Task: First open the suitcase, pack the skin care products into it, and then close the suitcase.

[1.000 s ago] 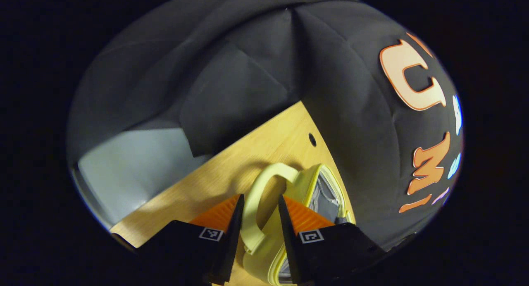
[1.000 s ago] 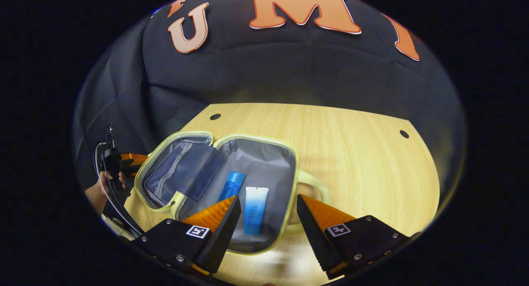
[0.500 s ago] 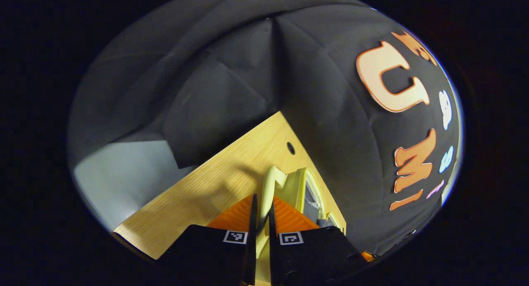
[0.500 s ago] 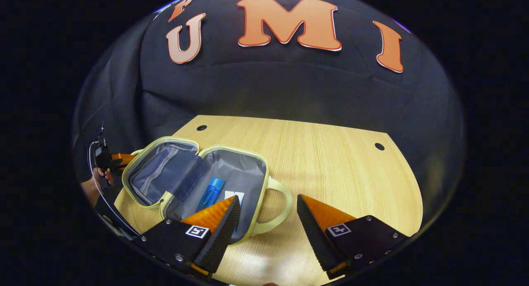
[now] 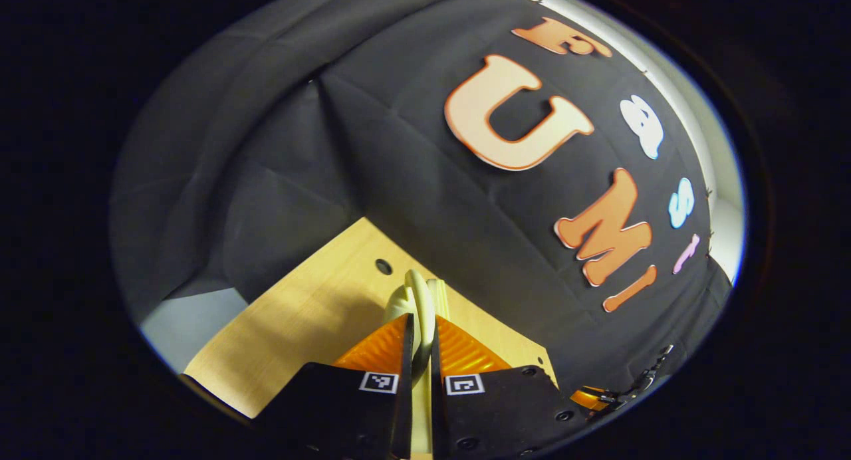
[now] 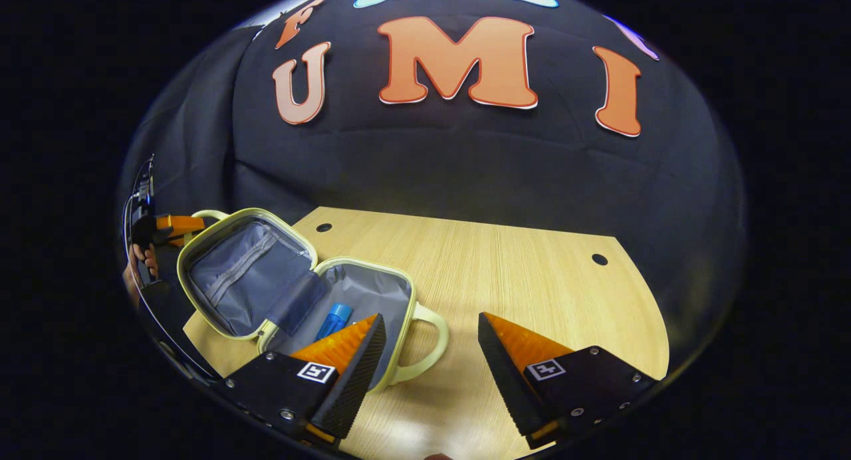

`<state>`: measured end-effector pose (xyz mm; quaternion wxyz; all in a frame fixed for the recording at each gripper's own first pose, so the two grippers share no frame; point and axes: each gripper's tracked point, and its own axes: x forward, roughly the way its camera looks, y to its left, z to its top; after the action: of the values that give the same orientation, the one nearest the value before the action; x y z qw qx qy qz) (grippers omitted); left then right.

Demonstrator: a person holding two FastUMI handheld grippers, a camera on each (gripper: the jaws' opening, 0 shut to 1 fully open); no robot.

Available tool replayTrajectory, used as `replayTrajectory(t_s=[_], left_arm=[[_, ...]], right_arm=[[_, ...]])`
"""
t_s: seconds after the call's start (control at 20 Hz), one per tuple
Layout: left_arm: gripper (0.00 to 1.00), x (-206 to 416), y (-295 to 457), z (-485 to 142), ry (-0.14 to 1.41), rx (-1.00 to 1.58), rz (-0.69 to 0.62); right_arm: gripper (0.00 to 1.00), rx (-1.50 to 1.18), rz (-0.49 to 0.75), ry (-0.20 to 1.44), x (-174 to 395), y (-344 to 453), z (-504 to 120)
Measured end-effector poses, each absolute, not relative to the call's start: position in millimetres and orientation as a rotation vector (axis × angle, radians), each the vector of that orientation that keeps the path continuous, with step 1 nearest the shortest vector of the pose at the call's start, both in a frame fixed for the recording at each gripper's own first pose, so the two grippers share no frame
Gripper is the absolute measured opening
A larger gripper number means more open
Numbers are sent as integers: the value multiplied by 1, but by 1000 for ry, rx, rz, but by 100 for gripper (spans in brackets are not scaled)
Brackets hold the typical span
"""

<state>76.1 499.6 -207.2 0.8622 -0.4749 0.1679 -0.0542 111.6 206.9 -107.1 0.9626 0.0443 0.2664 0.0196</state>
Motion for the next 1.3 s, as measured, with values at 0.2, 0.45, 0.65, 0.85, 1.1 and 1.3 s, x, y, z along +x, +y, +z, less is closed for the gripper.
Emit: replayTrajectory(t_s=[0.2,0.45,0.65,0.85,1.1,1.3], left_arm=[[13,69,449,-145,304,-918,-199],[14,70,361,-86,283,-857,-309],[14,68,287,-62,301,-823,-391],[14,72,215,-60,352,-761,-436],[14,73,141,-81,431,-702,-465],[14,75,99,-100,479,-624,-466]], right_arm=[[90,110,38,477,110,180,-87],[90,114,30,431,99,142,-78],[91,106,35,415,88,118,-79],[91,110,39,416,75,95,-85],[91,137,33,420,66,69,-93],[91,128,38,415,58,53,-98]])
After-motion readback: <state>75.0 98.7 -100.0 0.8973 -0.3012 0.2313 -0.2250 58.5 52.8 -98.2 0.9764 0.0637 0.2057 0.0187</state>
